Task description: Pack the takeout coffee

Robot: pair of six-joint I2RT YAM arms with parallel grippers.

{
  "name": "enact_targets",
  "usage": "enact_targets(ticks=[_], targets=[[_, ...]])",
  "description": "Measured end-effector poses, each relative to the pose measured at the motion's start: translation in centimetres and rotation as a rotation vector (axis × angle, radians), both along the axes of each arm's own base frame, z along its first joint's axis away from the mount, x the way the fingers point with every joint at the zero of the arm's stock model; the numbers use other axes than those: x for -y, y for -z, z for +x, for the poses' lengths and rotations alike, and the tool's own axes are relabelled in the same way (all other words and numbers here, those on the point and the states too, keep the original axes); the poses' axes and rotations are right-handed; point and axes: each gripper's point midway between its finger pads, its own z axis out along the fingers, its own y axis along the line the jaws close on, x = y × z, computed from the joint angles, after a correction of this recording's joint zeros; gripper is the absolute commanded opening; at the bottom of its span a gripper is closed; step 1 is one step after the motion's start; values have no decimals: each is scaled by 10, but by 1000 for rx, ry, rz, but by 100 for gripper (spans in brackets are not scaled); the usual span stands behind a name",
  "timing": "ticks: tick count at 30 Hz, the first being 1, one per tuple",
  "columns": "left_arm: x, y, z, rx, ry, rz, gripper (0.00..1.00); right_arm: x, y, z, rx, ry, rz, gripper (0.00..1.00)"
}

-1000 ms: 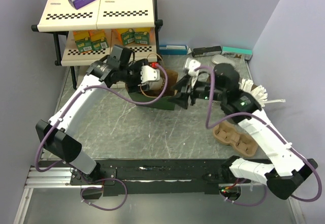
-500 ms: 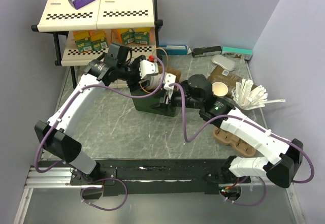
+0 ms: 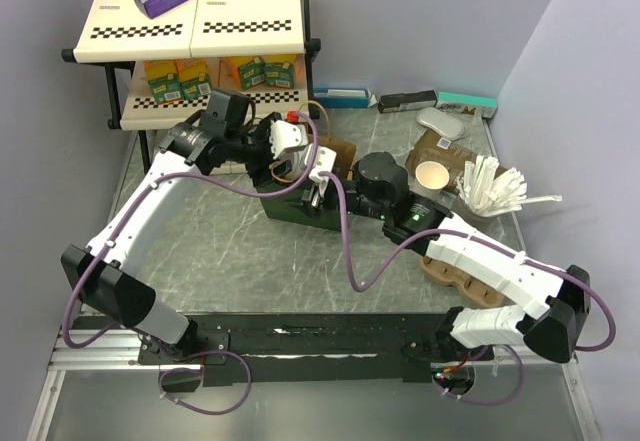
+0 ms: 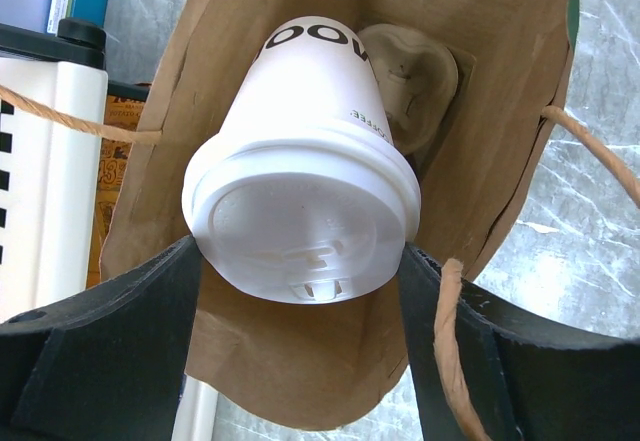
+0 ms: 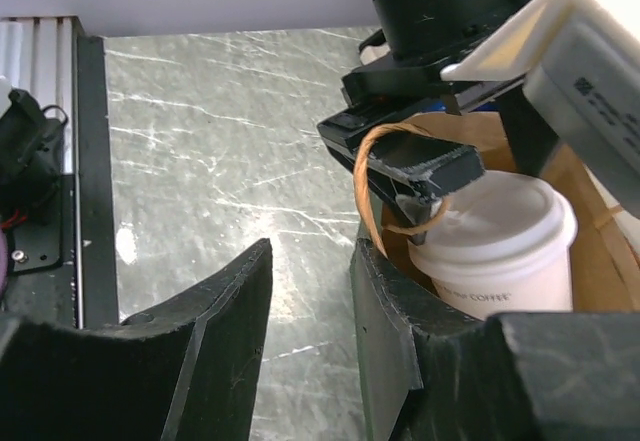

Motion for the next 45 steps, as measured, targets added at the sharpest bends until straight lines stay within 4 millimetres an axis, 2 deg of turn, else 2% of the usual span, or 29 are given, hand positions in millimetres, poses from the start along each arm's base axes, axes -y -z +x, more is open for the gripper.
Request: enact_targets(ticks=[7,13,18,21,24,25,26,28,32,37,40,45], targets=[[0,2,-1,-11,-6,-4,1,10,-12,-3,50,18,4,47],[0,3,-1,-17,-9,-6,1,11,-13,0,87,35,-9,54],[1,3,-2,-24,-8,-12,1,3,-10,6,106,37,-11,55],[2,3,-3,-27,-8,-15,1,-5,0,12,112,47,-30,47],[2,3,-3,-32,-11,-18,1,-10,11,20,115,60,-58,18],[2,3,-3,-32,-12,-18,1,-11,14,21,116,61,-64,2],[2,3,-3,-33,-12,-18,1,-11,16,23,114,69,-69,0],[2,3,-3,-32,-12,-18,1,-10,16,25,112,83,-71,0],[1,7,-3,-30,-12,-14,1,-8,1,27,116,113,-44,0],[-4,19,-9,-24,7,12,1,6,-8,27,35,180,-8,0],[-9,25,-18,-17,21,28,1,17,-16,37,-46,246,24,0],[-14,23,-21,20,50,53,1,39,-22,58,-165,360,84,0]])
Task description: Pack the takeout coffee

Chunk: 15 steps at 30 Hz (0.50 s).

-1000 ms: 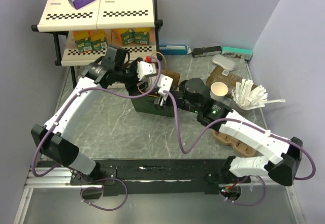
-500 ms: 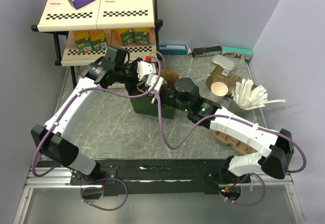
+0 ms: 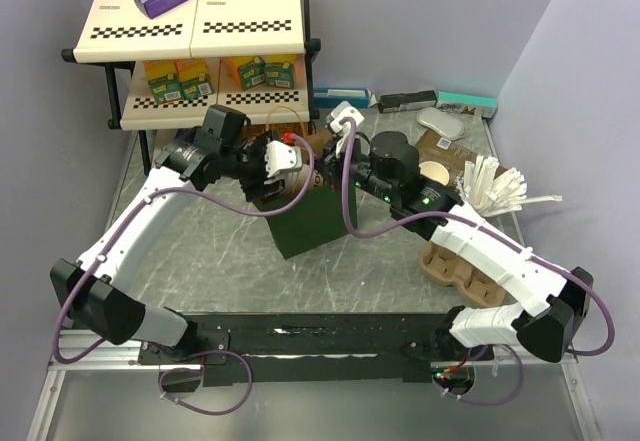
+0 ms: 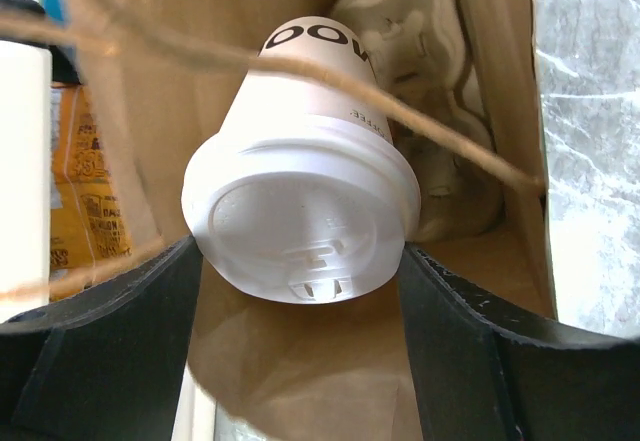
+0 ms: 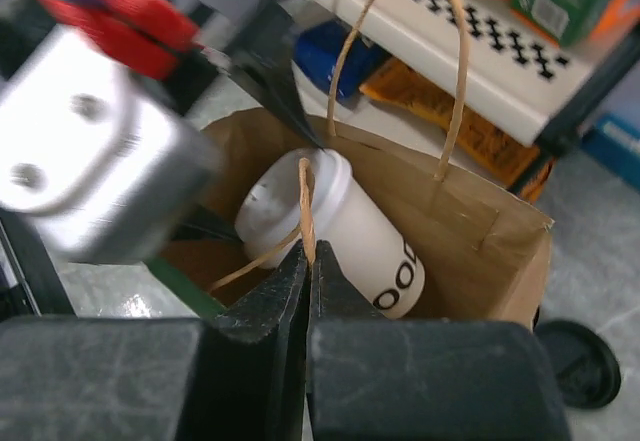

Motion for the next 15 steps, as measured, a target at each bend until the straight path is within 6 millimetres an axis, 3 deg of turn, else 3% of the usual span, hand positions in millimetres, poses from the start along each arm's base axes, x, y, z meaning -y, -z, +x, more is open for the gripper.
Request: enact_targets(ticks=[3,7,10,13,14,15], targets=[[1,-3,0,12,-3,-11,1,5,7,2,-49,13,-1,0],[5,-13,5,-1,-45,-49,1,0,15,-11,-46,-75,-36,4],[11,-28,17,5,-71,-73,1,0,27,-30,-30,-181,-81,20],[13,-29,24,-3,-86,-79,1,7,32,-51,13,-278,-129,37],[13,-27,24,-10,-87,-76,1,10,32,-57,27,-298,-143,54],[13,-26,23,-15,-88,-73,1,13,30,-62,50,-319,-158,60]])
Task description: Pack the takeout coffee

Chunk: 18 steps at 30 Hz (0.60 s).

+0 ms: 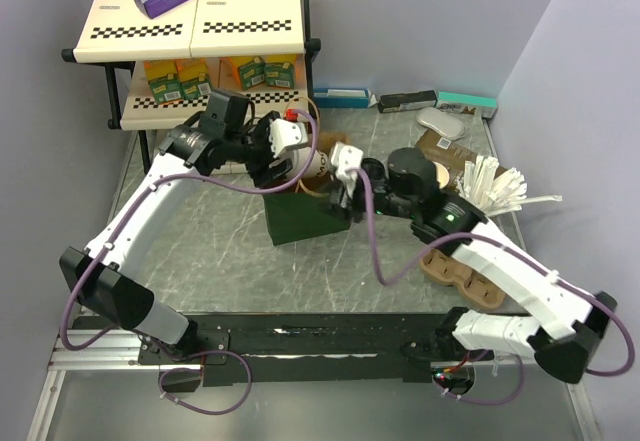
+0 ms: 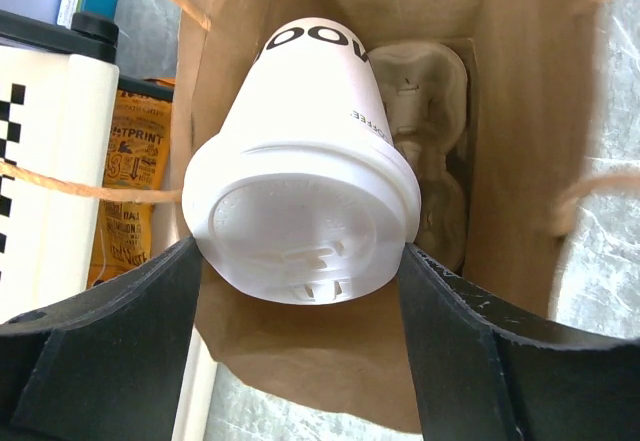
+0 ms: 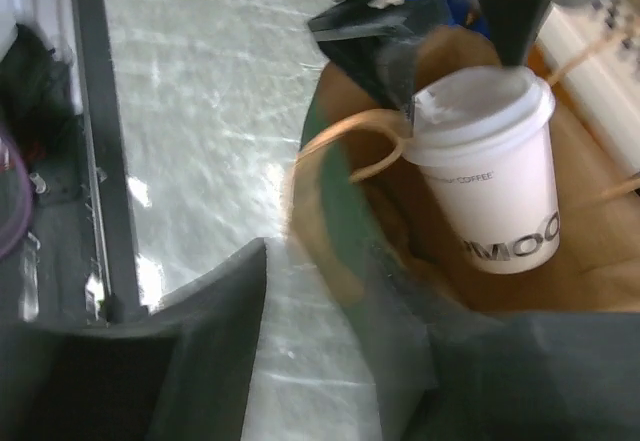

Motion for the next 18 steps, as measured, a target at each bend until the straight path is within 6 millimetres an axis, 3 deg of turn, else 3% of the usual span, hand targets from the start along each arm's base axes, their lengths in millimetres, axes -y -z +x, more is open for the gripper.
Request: enact_targets(ticks=[4,7,9,14,16,18], targets=[[-1,2,-2,-9,2,4,1,17,-17,-18,138,-78,-31,77],[-1,7,-2,-33,2,16,1,31,-37,-12,202,-60,-11,77],[0,11,-1,-48,1,23,1,45,-56,11,214,13,17,76],[3,17,1,-91,-7,20,1,70,-109,95,200,208,105,74],[4,17,-1,-98,-4,14,1,71,-105,124,174,230,106,75],[6,16,-2,-104,3,2,1,63,-86,143,120,214,85,77]])
